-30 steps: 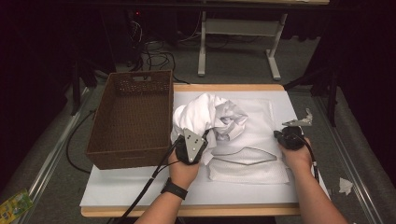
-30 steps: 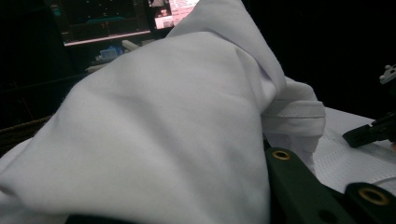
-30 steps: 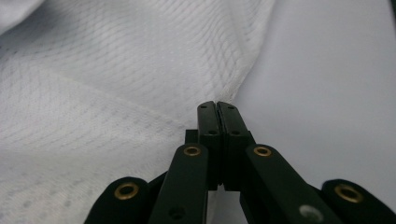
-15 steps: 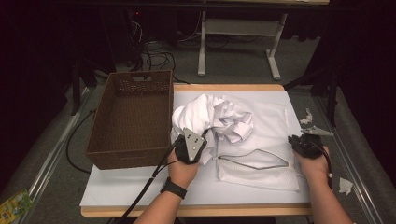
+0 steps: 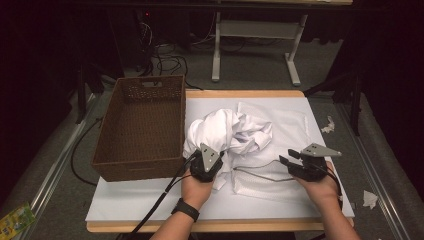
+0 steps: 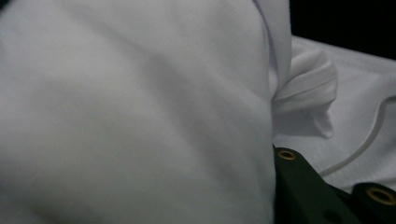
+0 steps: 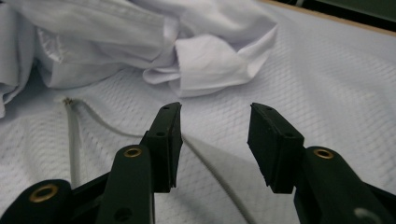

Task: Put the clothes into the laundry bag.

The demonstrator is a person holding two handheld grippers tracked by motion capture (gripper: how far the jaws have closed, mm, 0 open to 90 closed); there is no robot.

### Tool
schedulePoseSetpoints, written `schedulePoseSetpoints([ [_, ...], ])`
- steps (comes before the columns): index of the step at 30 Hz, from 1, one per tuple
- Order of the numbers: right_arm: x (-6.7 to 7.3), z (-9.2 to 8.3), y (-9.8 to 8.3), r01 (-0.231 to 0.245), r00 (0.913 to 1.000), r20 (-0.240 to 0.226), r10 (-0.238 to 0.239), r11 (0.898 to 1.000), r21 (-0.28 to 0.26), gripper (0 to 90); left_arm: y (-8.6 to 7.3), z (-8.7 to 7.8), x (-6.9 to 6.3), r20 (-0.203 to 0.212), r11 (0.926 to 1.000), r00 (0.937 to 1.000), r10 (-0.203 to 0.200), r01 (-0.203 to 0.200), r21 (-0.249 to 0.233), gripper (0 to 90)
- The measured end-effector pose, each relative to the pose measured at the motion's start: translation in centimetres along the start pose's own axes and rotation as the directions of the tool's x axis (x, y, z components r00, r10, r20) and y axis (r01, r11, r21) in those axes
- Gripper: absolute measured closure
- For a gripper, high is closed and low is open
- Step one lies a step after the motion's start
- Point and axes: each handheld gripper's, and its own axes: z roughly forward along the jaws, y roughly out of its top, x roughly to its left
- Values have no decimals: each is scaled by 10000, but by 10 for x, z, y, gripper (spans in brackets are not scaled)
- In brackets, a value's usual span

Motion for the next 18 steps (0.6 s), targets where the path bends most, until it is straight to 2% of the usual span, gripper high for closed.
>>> schedulePoseSetpoints([
  [2, 0, 7, -6, 81, 10000, -56, -80, 9995, 305, 529, -6, 4, 3, 116, 9995, 9999, -49, 46, 320, 738],
  [6, 0, 18, -9, 241, 9995, -201, -228, 9976, 651, 551, -9, 3, 7, 379, 9993, 9988, -316, 308, 217, 680],
  [7, 2, 21, -10, 335, 9993, -200, -322, 9969, 718, 589, -10, 2, 6, 427, 9993, 9985, -337, 328, 201, 646],
  [11, 6, 26, -11, 621, 9976, -363, -590, 9938, 919, 885, -10, -8, 4, 649, 9993, 9972, -372, 367, 90, 434],
  [14, 7, 19, -10, 600, 9976, -378, -574, 9957, 710, 898, -12, -23, 1, 622, 9994, 9975, -348, 342, 106, 279],
  [18, 5, 3, -5, 457, 9988, -152, -455, 9989, 136, 899, -12, -49, -1, 660, 9990, 9971, -381, 395, -209, 221],
])
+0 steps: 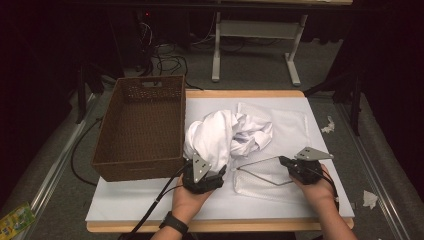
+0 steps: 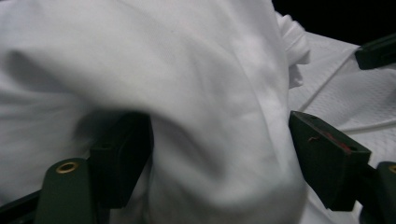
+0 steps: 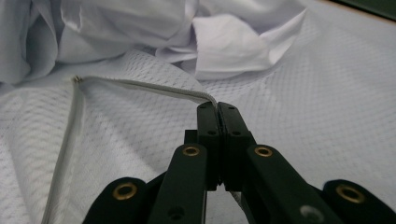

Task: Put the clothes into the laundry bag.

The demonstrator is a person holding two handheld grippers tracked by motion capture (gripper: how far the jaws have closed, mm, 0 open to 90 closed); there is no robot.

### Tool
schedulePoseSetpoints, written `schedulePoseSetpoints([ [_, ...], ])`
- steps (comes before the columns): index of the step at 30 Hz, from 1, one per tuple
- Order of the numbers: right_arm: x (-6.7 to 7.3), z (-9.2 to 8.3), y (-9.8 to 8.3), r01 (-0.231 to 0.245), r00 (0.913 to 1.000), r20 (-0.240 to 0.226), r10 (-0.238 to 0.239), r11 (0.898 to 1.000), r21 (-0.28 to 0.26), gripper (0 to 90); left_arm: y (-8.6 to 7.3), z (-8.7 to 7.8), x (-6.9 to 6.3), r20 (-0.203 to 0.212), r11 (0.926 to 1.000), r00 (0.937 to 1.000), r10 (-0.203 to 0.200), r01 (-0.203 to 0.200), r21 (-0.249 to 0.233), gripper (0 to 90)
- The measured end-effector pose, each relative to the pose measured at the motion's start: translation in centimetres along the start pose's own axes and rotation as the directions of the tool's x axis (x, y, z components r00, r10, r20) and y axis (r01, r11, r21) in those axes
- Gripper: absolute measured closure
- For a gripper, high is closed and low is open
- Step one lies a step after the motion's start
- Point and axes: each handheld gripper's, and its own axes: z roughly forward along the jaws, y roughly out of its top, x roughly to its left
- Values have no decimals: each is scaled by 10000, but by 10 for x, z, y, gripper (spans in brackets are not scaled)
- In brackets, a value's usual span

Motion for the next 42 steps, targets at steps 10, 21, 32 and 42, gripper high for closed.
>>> schedulePoseSetpoints([
  [10, 0, -2, 1, -150, 9999, 2, 150, 9998, -109, 896, 50, -21, -3, 295, 9924, 9995, -57, 93, -1224, 205],
  [21, 2, -4, 0, -108, 9998, -157, 106, 9998, -173, 895, 124, 62, 13, -18, 9990, 9990, -438, 438, 86, 162],
  [32, 1, -3, -2, -39, 9996, -275, 34, 9998, -177, 896, 69, 127, 16, -867, 9539, 9959, -245, 493, 2962, 386],
  [42, 0, -3, -4, -297, 9987, -413, 286, 9992, -262, 897, 34, 89, 19, -310, 9777, 9984, -474, 527, 2032, 800],
])
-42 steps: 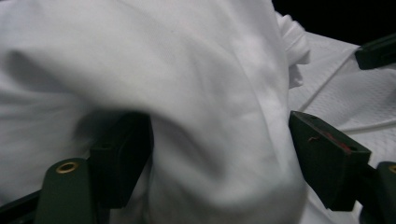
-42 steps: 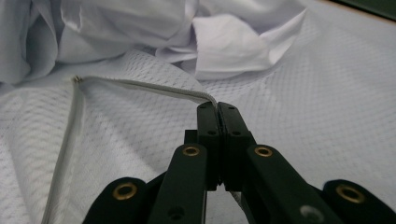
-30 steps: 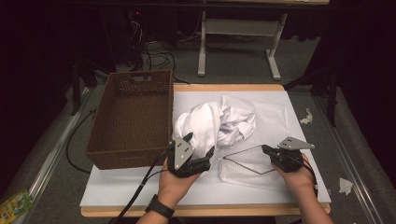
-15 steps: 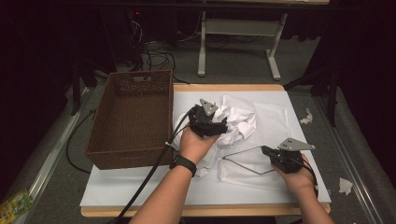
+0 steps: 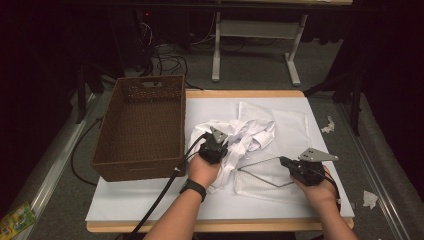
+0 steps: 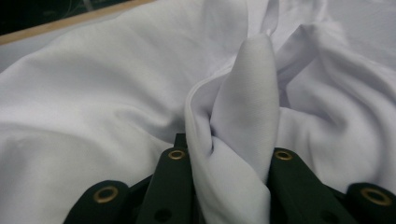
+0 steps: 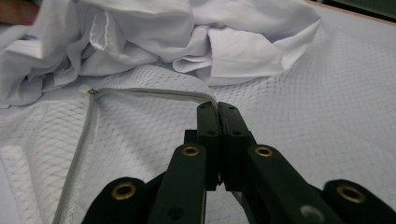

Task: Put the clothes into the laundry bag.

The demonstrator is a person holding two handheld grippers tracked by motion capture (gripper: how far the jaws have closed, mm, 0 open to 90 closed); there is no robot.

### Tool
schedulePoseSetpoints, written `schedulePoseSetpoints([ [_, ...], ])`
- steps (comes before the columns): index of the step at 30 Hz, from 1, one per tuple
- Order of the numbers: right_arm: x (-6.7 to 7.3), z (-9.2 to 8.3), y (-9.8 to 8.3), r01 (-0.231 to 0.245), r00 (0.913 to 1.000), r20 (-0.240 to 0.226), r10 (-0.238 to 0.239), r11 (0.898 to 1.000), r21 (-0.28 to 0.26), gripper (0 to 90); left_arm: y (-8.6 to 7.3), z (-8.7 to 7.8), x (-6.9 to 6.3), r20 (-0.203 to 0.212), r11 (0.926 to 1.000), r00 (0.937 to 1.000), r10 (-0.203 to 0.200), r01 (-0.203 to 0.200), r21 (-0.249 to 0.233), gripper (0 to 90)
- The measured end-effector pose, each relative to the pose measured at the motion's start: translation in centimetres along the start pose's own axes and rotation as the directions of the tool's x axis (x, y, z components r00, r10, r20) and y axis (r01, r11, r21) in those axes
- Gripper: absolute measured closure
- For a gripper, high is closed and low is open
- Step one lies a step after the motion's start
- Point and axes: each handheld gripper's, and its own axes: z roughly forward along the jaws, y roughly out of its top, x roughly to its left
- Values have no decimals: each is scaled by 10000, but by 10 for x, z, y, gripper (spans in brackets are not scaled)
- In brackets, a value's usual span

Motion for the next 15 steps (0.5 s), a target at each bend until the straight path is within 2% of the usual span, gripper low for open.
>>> schedulePoseSetpoints([
  [3, 0, 0, 0, -20, 10000, 36, 20, 10000, 11, 897, -13, -29, 2, 219, 9981, 9996, 167, -153, -598, 803],
  [6, 0, 1, 0, -35, 9999, 100, 35, 10000, 29, 897, -29, -55, 3, 574, 9959, 9981, 206, -154, -894, 803],
  [11, 2, 3, 2, 9, 9999, 142, -9, 10000, 49, 898, -65, -81, 3, 868, 9970, 9949, 515, -462, -622, 804],
  [15, 6, 3, 3, 86, 9998, 164, -87, 9999, 80, 897, -83, -92, 5, 980, 9988, 9946, 354, -319, -373, 804],
])
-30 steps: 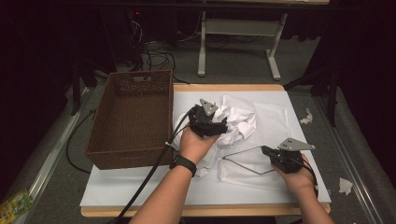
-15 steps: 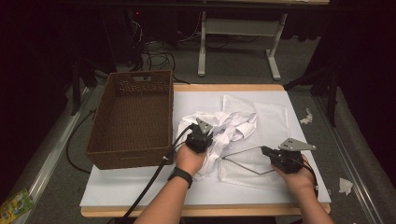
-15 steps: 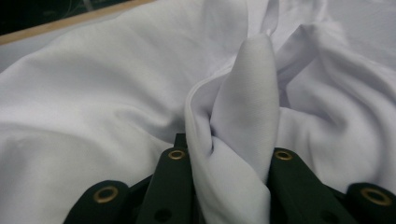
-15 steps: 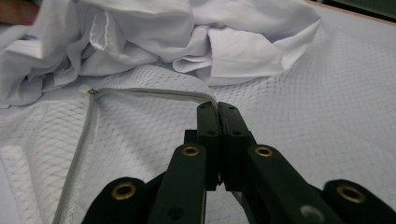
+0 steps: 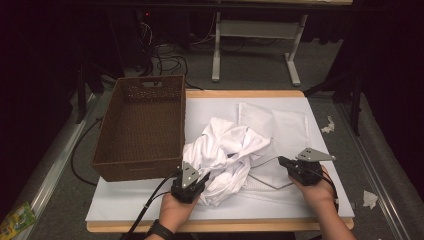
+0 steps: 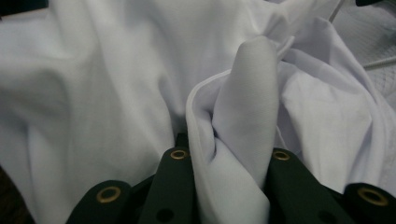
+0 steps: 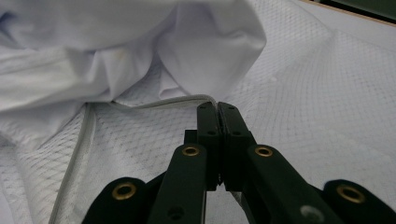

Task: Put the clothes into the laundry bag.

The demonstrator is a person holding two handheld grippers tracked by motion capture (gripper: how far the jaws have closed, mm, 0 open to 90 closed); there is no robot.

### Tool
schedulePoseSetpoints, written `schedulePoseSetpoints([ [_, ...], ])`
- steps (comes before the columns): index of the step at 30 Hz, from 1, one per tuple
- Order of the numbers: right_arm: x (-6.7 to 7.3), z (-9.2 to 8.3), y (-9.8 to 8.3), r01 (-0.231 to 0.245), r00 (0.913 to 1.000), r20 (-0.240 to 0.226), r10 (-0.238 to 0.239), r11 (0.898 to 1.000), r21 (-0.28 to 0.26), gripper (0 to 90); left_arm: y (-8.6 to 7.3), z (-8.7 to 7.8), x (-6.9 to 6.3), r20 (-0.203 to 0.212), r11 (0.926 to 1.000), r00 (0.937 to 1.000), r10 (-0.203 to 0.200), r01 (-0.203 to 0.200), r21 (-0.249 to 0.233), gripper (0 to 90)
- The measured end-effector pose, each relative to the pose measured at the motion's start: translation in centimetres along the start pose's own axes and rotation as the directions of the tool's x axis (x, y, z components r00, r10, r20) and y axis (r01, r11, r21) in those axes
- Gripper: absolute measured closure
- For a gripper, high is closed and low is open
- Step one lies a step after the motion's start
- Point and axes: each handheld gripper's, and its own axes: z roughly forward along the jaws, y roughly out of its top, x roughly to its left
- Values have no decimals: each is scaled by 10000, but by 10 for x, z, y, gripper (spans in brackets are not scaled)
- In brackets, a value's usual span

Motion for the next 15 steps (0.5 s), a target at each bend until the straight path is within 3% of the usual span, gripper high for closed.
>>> schedulePoseSetpoints([
  [3, 1, 0, 0, -34, 10000, 16, 34, 10000, -7, 898, 3, -3, -3, 30, 9999, 10000, -23, 23, 133, 773],
  [6, 1, 0, 2, -18, 10000, 36, 18, 10000, -75, 898, 16, -6, -10, 384, 9998, 9991, 184, -187, 77, 553],
  [8, 1, 0, 2, -91, 10000, 19, 91, 9999, -97, 898, 28, -12, -17, 379, 9984, 9981, 478, -466, -326, 426],
  [10, 1, 0, 3, -143, 9999, 4, 143, 9998, -103, 898, 41, -19, -24, 335, 9950, 9977, 588, -558, -832, 357],
  [15, 1, 0, 3, -146, 9999, -44, 146, 9998, -124, 897, 74, -23, -30, 493, 9858, 9982, 340, -254, -1657, 299],
])
